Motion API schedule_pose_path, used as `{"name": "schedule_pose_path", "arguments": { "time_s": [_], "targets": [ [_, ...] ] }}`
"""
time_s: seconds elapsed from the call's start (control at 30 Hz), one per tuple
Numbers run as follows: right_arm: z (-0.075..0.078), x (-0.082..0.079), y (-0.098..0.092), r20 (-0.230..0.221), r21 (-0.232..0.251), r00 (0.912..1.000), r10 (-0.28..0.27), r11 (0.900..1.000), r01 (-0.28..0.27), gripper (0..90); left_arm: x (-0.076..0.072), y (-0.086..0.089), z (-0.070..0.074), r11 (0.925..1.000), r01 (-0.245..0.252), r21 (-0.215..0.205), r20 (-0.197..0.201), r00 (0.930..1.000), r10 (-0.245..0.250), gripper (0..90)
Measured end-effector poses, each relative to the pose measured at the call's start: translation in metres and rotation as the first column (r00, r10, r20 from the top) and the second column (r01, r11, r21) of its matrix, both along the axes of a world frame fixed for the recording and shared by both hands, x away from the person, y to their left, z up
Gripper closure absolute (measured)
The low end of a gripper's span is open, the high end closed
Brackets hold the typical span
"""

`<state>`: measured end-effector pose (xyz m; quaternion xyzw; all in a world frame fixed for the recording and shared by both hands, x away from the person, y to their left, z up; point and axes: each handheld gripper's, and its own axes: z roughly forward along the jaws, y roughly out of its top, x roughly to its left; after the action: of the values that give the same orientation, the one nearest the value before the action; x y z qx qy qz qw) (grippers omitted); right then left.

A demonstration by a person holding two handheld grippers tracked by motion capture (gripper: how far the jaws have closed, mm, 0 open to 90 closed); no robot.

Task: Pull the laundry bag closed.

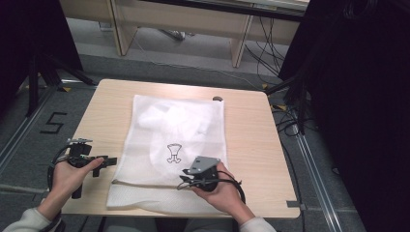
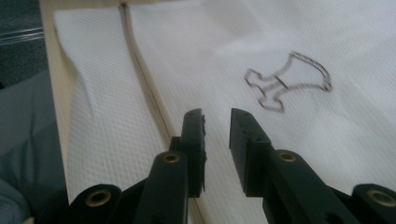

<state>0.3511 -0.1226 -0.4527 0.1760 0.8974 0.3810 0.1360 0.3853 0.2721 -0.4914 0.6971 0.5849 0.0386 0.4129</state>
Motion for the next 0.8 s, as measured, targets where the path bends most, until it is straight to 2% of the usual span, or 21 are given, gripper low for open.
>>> {"name": "schedule_pose_path", "arguments": {
  "time_s": [0.13, 0.2, 0.23, 0.27, 0.33, 0.4, 0.43, 0.47, 0.53, 0.6, 0.63, 0.73, 0.8],
  "targets": [
    [0.003, 0.004, 0.032, 0.0, 0.003, 0.9971, 0.076, 0.997, -0.076, 75.7, 0.0, 0.002, 0.0, 0.9998, -0.018, 0.006, 0.005, 0.9998, 0.018, 48.6],
    [0.004, 0.005, 0.049, -0.007, 0.01, 0.9953, 0.096, 0.995, -0.096, 75.1, 0.001, 0.003, 0.0, 0.9998, -0.022, -0.003, 0.002, 0.9998, 0.022, 48.6],
    [0.004, 0.005, 0.049, -0.007, 0.01, 0.9953, 0.096, 0.995, -0.096, 75.1, 0.001, 0.003, 0.0, 0.9998, -0.017, -0.005, -0.003, 0.9998, 0.017, 48.6],
    [0.005, 0.007, 0.062, -0.015, 0.01, 0.9935, 0.113, 0.994, -0.112, 74.7, 0.001, 0.004, 0.0, 0.9996, -0.028, -0.001, 0.0, 0.9996, 0.028, 48.5],
    [0.005, 0.008, 0.067, -0.014, 0.008, 0.9924, 0.122, 0.992, -0.122, 74.7, 0.002, 0.005, 0.0, 0.9995, -0.028, -0.013, -0.001, 0.9996, 0.028, 48.5],
    [0.004, 0.01, 0.081, -0.015, 0.003, 0.9893, 0.145, 0.989, -0.145, 74.5, 0.002, 0.006, 0.0, 0.9994, -0.035, -0.001, 0.004, 0.9994, 0.035, 48.4],
    [0.003, 0.011, 0.087, -0.018, 0.001, 0.9876, 0.156, 0.988, -0.156, 74.3, 0.002, 0.006, 0.0, 0.9993, -0.037, -0.009, -0.001, 0.9993, 0.037, 48.3],
    [0.002, 0.013, 0.1, -0.023, -0.004, 0.9843, 0.175, 0.984, -0.175, 74.1, 0.002, 0.007, 0.0, 0.9989, -0.046, -0.007, 0.003, 0.9989, 0.046, 48.3],
    [-0.001, 0.013, 0.111, -0.044, -0.011, 0.9807, 0.191, 0.981, -0.191, 74.3, 0.002, 0.008, 0.0, 0.9987, -0.05, -0.008, 0.003, 0.9987, 0.05, 48.3],
    [-0.002, 0.014, 0.117, -0.047, -0.012, 0.9788, 0.199, 0.98, -0.2, 74.6, 0.002, 0.008, 0.0, 0.9987, -0.049, -0.017, 0.001, 0.9988, 0.049, 48.3],
    [-0.005, 0.012, 0.131, -0.079, -0.016, 0.9751, 0.208, 0.978, -0.209, 74.7, 0.002, 0.008, 0.001, 0.9983, -0.056, -0.013, 0.0, 0.9984, 0.057, 48.3],
    [-0.01, 0.015, 0.148, -0.076, -0.029, 0.9665, 0.245, 0.968, -0.248, 74.4, 0.002, 0.01, 0.0, 0.9979, -0.062, -0.019, -0.002, 0.9981, 0.062, 48.3],
    [-0.011, 0.016, 0.156, -0.091, -0.035, 0.9639, 0.25, 0.967, -0.254, 74.3, 0.002, 0.011, 0.001, 0.9974, -0.071, -0.007, -0.004, 0.9975, 0.071, 48.2]
  ]
}}
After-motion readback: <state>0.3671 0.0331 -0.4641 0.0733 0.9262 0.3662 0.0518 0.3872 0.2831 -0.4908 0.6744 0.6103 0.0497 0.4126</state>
